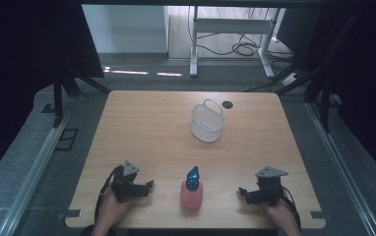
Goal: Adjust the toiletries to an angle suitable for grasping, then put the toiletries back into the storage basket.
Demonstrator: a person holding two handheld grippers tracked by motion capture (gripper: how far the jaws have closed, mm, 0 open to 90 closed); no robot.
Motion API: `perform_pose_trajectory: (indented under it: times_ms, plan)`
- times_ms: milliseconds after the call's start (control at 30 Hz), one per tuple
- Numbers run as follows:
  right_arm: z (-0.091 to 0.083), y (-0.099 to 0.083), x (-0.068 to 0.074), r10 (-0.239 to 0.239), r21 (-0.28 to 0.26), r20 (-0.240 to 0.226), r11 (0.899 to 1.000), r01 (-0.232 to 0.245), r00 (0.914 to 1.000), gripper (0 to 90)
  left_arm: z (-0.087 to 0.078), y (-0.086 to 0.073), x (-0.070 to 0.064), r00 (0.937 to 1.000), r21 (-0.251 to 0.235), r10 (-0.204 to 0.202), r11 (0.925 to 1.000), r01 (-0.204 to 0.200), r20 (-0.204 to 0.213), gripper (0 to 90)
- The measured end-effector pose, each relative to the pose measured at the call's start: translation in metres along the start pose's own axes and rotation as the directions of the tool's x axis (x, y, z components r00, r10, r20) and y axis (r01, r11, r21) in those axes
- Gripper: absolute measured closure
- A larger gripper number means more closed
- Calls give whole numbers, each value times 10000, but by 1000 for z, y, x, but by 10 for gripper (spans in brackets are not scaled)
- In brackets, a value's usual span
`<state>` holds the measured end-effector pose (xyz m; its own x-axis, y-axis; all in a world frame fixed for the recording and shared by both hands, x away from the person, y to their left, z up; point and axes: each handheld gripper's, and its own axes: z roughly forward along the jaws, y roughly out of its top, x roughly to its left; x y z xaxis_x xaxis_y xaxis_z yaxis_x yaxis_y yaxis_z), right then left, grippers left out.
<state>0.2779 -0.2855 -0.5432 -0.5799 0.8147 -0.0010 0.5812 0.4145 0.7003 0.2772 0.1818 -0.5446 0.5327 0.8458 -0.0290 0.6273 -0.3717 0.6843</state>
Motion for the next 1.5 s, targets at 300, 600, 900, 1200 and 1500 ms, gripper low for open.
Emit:
perform_pose_trajectory:
  times_ms: [300, 600, 900, 1200, 1500]
  plan:
    - [0, 0, 0, -20, -16, -27, 10000, 20, 10000, 0, 0, 0, 0, 10000, 5, 9, 10000, -9, -5, 106]
    - [0, 0, 0, -24, -17, -34, 10000, 24, 10000, 0, 0, 0, 0, 10000, 7, -6, 10000, 6, -18, 105]
    - [0, 0, 0, -24, -16, -34, 10000, 24, 10000, 0, 0, 0, 0, 10000, 25, 53, 10000, -53, 48, 105]
    - [0, 0, 0, -9, -7, -36, 10000, 9, 10000, 0, -1, 1, -1, 9997, 54, 190, 9998, -190, 150, 107]
    - [0, 0, 0, -12, -15, -36, 10000, 12, 10000, 0, -7, 2, -2, 9987, -251, 157, 9996, -144, 491, 106]
